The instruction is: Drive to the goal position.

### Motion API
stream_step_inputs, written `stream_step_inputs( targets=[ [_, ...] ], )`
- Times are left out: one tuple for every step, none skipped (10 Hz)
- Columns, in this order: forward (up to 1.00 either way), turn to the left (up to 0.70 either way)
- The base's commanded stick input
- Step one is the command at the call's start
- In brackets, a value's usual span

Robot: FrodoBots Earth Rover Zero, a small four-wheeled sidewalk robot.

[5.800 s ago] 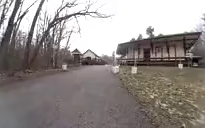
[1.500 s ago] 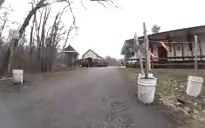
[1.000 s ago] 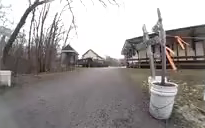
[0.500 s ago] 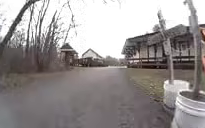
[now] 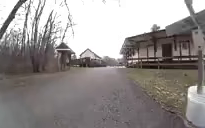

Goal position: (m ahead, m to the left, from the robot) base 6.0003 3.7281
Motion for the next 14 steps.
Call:
stream_step_inputs(
  targets=[
    [1.0,0.0],
    [1.0,0.0],
    [1.0,0.0],
    [1.0,0.0],
    [1.0,0.0],
    [1.0,0.0],
    [1.0,0.0],
    [1.0,0.0],
    [1.0,0.0],
    [1.0,0.0],
    [1.0,0.0],
    [1.0,0.0],
    [1.0,0.0],
    [1.0,-0.4]
  ],
)
